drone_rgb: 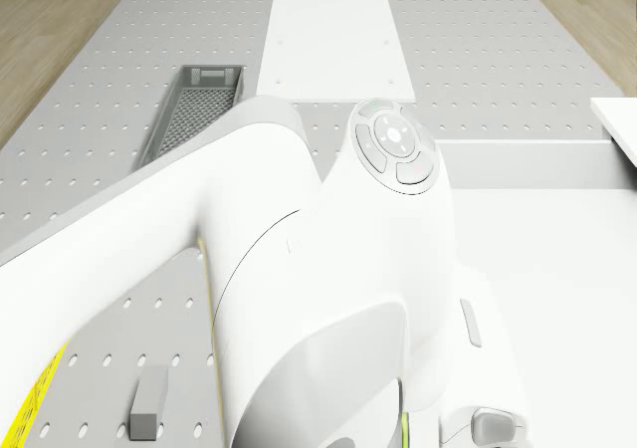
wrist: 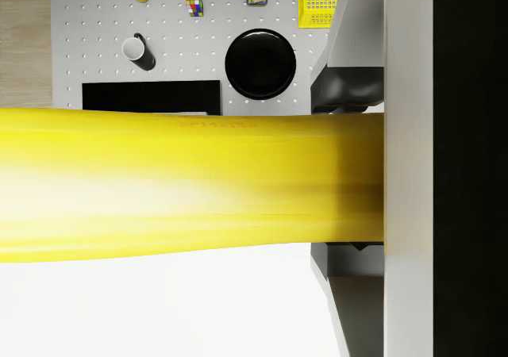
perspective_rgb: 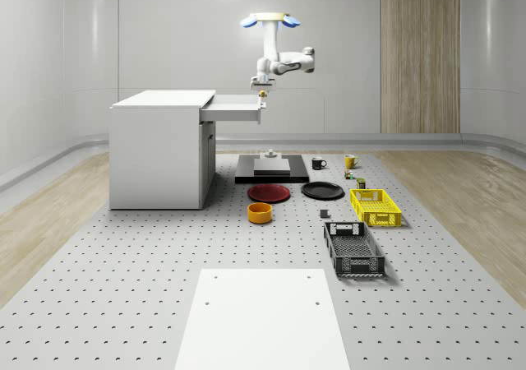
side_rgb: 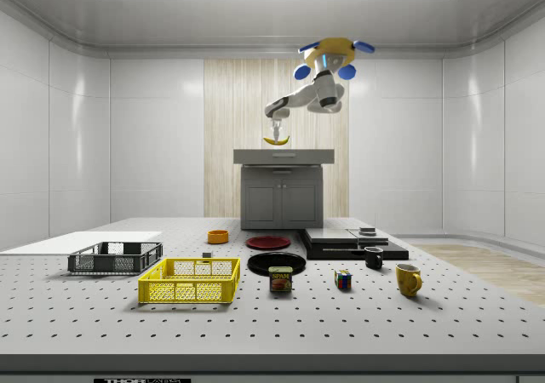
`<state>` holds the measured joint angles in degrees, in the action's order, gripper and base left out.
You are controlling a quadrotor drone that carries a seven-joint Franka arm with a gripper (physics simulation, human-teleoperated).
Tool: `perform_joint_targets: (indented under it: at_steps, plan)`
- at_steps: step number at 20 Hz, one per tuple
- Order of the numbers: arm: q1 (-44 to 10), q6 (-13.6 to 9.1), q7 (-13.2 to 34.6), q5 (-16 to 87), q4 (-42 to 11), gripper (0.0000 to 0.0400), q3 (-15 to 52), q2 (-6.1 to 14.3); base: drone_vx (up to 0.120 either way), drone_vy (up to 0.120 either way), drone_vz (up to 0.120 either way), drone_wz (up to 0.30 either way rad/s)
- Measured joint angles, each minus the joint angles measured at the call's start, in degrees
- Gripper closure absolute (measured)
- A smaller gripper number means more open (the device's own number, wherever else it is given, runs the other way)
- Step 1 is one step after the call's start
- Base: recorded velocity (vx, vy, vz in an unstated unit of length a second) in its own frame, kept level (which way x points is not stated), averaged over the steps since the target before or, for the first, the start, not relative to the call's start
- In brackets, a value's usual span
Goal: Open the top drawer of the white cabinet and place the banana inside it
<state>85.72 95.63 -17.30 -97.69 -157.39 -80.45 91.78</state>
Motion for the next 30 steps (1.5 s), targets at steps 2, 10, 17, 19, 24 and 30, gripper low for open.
perform_joint_targets:
  at_steps: [2,10,17,19,24,30]
  plan:
    - [0.0,0.0,0.0,0.0,0.0,0.0200,0.0,0.0,0.000,-0.120,0.000,0.000]
    - [0.0,0.0,0.0,0.0,0.0,0.0200,0.0,0.0,0.000,-0.120,0.000,0.000]
    - [0.0,0.0,0.0,0.0,0.0,0.0200,0.0,0.0,0.000,-0.120,0.000,0.000]
    - [0.0,0.0,0.0,0.0,0.0,0.0200,0.0,0.0,0.000,-0.120,0.000,0.000]
    - [0.0,0.0,0.0,0.0,0.0,0.0200,0.0,0.0,0.000,-0.120,0.000,0.000]
    - [0.5,1.1,-0.1,-2.5,0.5,0.0200,2.8,0.0,0.000,-0.007,0.000,0.000]
